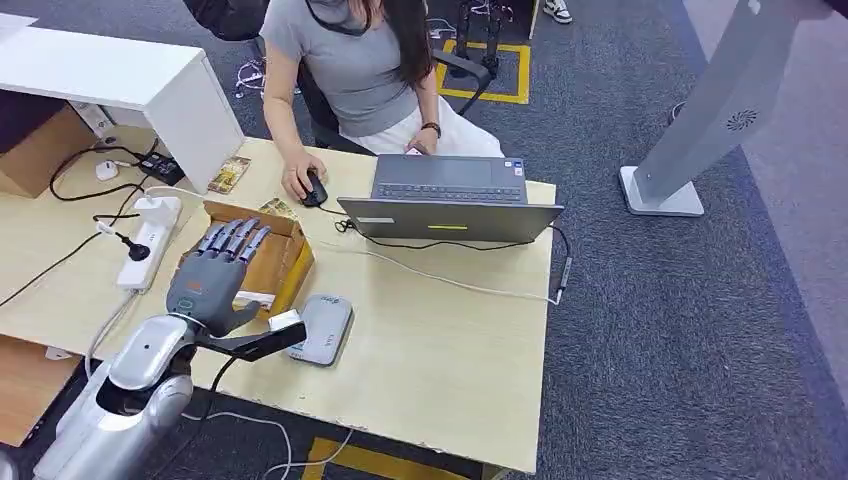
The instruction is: Pass the card to the sensor for recognition and then transmit it.
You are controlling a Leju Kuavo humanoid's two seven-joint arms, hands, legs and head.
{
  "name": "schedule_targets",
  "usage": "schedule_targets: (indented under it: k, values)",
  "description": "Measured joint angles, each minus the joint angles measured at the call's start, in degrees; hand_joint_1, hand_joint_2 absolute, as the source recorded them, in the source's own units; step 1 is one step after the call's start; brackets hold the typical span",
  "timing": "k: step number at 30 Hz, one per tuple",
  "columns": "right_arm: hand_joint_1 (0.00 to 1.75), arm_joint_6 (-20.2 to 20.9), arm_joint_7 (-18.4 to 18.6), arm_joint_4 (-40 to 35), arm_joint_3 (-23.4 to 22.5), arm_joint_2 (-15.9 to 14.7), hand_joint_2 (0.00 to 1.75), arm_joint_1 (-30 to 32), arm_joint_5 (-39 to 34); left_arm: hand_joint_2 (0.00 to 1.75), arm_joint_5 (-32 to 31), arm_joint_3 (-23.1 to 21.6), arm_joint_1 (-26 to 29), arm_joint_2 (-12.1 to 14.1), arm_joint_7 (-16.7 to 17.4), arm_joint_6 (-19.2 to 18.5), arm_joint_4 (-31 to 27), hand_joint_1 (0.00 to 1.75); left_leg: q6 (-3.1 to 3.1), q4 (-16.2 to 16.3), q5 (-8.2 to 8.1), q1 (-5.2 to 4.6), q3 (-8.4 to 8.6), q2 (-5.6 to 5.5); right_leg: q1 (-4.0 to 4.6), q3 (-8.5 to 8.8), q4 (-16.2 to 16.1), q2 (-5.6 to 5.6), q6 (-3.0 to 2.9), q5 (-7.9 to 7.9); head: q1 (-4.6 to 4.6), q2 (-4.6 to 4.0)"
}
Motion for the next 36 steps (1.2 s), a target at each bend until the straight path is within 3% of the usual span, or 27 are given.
schedule_targets:
  k: [12,15,36]
  values:
    - [0.0,0.0,0.0,-0.07,0.0,0.02,0.0,0.01,0.0,1.75,0.0,0.0,-0.03,0.0,0.0,-0.04,0.07,0.0,0.0,0.0,0.0,0.0,0.0,0.0,0.0,0.0,0.0,0.0,0.0,0.0,0.0,0.0]
    - [0.0,0.24,-0.63,-0.15,0.0,0.02,0.0,0.02,0.35,1.75,-0.42,0.0,-0.2,-0.07,1.23,-5.56,0.72,0.0,0.0,0.0,0.0,0.0,0.0,0.02,0.0,-0.01,0.0,0.02,0.0,0.0,0.0,0.0]
    - [0.0,0.61,-1.53,-0.55,-1.4,0.33,0.0,0.01,1.44,1.75,-0.57,-0.02,-0.32,-0.37,1.71,-5.66,5.03,0.0,0.0,0.0,0.0,0.0,0.0,0.03,0.0,-0.02,0.0,0.02,0.0,0.0,0.0,0.0]
